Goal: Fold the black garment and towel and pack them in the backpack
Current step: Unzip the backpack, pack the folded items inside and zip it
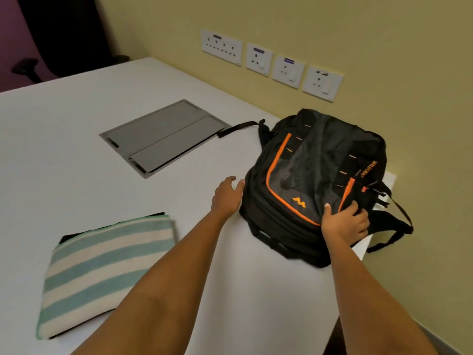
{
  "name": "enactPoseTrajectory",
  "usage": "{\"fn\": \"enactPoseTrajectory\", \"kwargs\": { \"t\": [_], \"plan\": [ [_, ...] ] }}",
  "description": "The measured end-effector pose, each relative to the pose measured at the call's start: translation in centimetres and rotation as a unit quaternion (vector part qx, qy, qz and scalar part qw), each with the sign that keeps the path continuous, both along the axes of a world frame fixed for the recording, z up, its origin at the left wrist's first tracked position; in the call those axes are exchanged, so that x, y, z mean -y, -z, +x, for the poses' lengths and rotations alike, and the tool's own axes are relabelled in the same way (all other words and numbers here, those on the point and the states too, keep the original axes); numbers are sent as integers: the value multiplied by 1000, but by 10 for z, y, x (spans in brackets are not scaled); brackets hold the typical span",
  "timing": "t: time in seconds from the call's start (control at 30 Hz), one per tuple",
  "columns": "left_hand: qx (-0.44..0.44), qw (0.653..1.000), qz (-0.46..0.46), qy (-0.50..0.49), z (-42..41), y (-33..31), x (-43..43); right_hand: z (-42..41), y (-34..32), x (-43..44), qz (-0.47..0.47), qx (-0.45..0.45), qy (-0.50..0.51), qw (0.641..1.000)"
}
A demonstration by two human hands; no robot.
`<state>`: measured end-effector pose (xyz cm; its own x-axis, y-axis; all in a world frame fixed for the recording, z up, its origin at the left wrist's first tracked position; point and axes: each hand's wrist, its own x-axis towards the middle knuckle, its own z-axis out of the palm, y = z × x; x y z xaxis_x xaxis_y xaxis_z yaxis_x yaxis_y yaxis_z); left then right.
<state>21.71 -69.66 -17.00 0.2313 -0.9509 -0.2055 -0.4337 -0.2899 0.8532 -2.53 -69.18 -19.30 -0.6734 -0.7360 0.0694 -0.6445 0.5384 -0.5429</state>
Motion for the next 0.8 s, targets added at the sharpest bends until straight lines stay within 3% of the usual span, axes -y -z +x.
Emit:
{"fn": "enactPoseTrajectory", "kwargs": {
  "t": [0.27, 0.43, 0.6, 0.8],
  "plan": [
    [3, 999, 30, 31, -42, 31, 40, -24, 33, 13, 6, 84, 57, 995],
    [54, 998, 24, -5, -48, 40, 47, -22, 38, 17, -1, 63, 51, 997],
    [27, 999, 30, -1, -45, 24, 50, -26, 35, 15, -9, 49, 16, 999],
    [4, 995, 99, 13, -36, 5, 35, -34, 32, -1, -16, 39, -60, 997]
  ]
}}
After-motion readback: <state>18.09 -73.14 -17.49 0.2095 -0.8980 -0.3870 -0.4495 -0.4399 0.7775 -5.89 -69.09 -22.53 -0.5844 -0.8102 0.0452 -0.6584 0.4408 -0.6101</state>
